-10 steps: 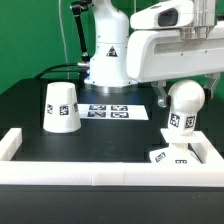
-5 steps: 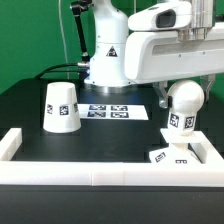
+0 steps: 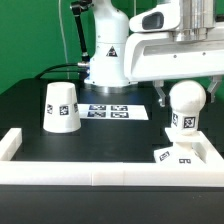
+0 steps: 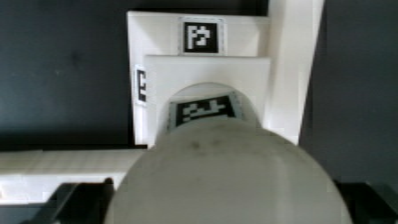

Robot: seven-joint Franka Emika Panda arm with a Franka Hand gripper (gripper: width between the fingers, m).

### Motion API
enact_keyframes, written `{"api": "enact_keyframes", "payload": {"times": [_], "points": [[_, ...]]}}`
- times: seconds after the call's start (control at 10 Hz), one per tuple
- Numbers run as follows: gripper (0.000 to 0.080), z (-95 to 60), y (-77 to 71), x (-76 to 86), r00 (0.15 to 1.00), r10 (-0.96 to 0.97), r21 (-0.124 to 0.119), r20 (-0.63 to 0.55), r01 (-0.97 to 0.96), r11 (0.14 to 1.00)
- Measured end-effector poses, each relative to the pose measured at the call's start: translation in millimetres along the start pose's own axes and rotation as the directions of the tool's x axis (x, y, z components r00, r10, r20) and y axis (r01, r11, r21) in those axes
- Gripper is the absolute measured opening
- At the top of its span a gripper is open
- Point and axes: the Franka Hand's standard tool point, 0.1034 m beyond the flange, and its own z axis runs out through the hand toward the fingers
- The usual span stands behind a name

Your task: Assemble lamp

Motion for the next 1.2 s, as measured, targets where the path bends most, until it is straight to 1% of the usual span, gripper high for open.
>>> {"api": "enact_keyframes", "payload": {"times": [0.2,0.4,0.7,0.8,0.9,1.0,1.1,1.2], "points": [[0.0578,0.0,0.0,-0.1,0.982,0.19,-0.001,0.001,-0.19,0.982],[0.0579,0.2,0.1,-0.3,0.954,0.299,0.0,0.002,-0.299,0.954],[0.0579,0.7,-1.8,-0.9,0.876,0.482,0.008,0.01,-0.483,0.876],[0.0579,0.8,-3.1,-1.3,0.838,0.545,0.012,0.015,-0.545,0.838],[0.0579,0.6,-4.7,-2.0,0.767,0.641,0.014,0.021,-0.642,0.767],[0.0579,-0.2,-9.1,-3.8,0.66,0.75,0.012,0.034,-0.751,0.66],[0.0579,-0.6,-12.6,-5.3,0.579,0.814,0.006,0.052,-0.815,0.579],[0.0579,-1.2,-14.1,-4.5,0.514,0.855,0.01,0.07,-0.857,0.515]]}}
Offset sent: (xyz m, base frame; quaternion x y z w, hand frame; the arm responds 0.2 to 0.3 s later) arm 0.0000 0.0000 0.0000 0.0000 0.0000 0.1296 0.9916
